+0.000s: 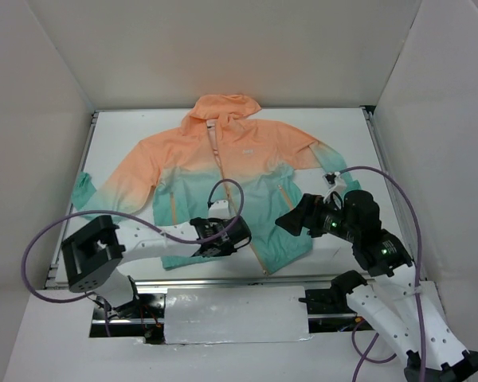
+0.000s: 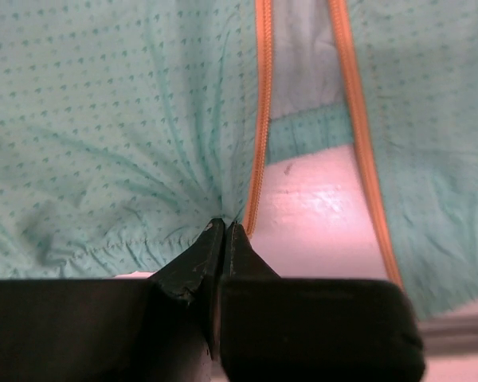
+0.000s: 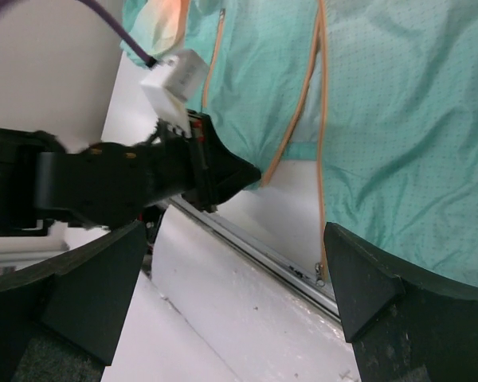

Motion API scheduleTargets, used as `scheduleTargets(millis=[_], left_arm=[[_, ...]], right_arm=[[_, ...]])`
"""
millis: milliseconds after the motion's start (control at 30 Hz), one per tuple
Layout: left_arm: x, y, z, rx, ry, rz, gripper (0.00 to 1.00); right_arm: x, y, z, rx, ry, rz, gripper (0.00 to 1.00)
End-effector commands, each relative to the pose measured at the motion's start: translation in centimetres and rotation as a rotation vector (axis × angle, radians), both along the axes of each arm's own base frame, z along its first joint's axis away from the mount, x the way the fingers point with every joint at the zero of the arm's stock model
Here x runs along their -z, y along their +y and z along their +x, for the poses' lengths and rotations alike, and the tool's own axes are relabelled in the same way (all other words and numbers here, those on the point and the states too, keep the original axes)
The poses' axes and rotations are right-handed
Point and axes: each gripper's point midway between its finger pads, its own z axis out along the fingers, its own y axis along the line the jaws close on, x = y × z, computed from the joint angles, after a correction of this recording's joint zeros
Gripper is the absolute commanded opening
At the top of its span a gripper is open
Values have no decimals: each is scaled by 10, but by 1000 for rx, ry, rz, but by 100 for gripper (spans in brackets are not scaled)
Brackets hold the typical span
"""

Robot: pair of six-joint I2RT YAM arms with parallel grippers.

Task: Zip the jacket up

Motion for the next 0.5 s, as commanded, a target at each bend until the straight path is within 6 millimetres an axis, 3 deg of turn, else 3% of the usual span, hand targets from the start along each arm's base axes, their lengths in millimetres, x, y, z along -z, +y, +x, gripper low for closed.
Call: scheduleTargets(millis=[0,33,100,133,167,200,233,333,467], left_arm=[[-35,-9,1,46,-53,-126,0],[-53,-14,1,59,-85,-192,0],[-59,-13,-3,94,-95,-232,0],[-72,-15,-4,103,-118,-280,0],[-80,-19,-3,112,-138,-323,0],[-77,-16,-7,124,-132,-336,0],[-81,-16,-8,128,-140,-363,0],[-103,-15,-11,143,-203,-499,0],[-115,-12,-12,146,-277,-646,0]], right_arm=[[5,19,3,-82,18,64,100],[2,24,7,-96,1,88,100],[12,35,5,-149,52,132,100],[6,42,9,-175,17,166,100],[14,46,8,-186,57,195,100],[20,51,12,-199,83,208,100],[11,58,13,-243,45,250,99],[17,71,20,-266,70,305,96],[21,94,27,-287,132,347,93]])
